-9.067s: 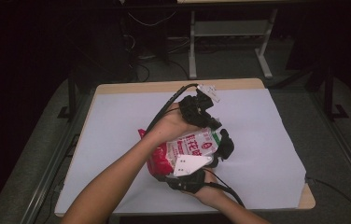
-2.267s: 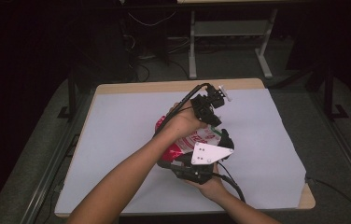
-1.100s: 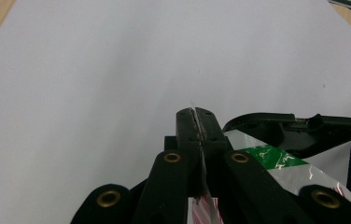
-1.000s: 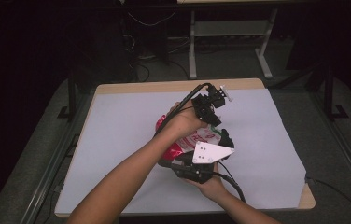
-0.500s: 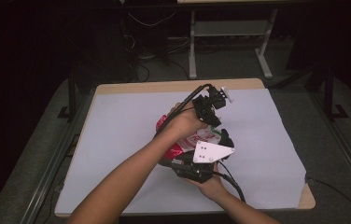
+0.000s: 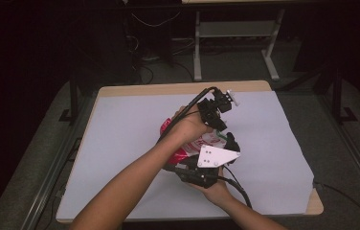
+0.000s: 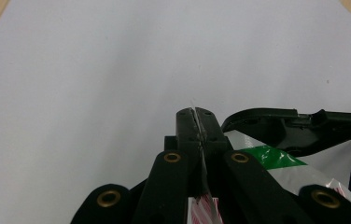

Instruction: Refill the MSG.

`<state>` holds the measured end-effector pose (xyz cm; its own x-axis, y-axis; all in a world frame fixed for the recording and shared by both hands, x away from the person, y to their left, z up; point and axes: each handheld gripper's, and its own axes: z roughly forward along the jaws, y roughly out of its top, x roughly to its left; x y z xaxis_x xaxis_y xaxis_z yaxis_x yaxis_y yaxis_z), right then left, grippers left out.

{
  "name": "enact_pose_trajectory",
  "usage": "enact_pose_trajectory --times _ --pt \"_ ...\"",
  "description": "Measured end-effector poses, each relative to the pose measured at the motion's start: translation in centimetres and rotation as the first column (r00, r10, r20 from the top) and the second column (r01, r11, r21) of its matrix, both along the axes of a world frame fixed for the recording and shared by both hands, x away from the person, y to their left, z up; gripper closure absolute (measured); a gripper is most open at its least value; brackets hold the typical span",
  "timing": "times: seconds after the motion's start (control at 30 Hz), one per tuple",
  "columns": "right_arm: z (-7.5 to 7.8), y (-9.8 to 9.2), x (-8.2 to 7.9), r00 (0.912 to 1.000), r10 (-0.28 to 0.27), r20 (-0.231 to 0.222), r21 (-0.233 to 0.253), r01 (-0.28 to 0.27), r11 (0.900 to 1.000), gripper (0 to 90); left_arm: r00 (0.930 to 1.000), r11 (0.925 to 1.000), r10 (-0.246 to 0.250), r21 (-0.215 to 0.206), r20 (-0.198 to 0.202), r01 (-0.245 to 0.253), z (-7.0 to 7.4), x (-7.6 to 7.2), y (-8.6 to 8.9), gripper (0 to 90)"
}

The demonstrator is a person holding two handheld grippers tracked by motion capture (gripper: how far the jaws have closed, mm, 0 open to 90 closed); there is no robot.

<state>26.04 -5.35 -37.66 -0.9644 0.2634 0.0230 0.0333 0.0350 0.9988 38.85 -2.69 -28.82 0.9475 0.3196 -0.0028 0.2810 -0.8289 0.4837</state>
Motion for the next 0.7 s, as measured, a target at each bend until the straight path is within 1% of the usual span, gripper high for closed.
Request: enact_pose_trajectory --times 0.2,0.67,0.7 --pt "0.04 -0.05 0.01 1.0 0.001 0.001 0.001 -0.001 1.0 81.3 1.0 1.0 -0.002 0.008 -0.003 0.002 -0.1 -0.09 -0.12 90.0" --pt "0.13 -0.15 0.07 1.0 -0.005 -0.003 0.012 0.005 1.0 81.3 0.9999 0.9999 0.007 0.014 0.008 -0.007 -0.28 -0.21 -0.37 90.0" --pt "0.13 -0.17 0.07 1.0 -0.005 -0.005 0.012 0.005 1.0 81.3 0.9999 0.9998 0.005 0.019 0.011 -0.005 -0.27 -0.22 -0.38 90.0"
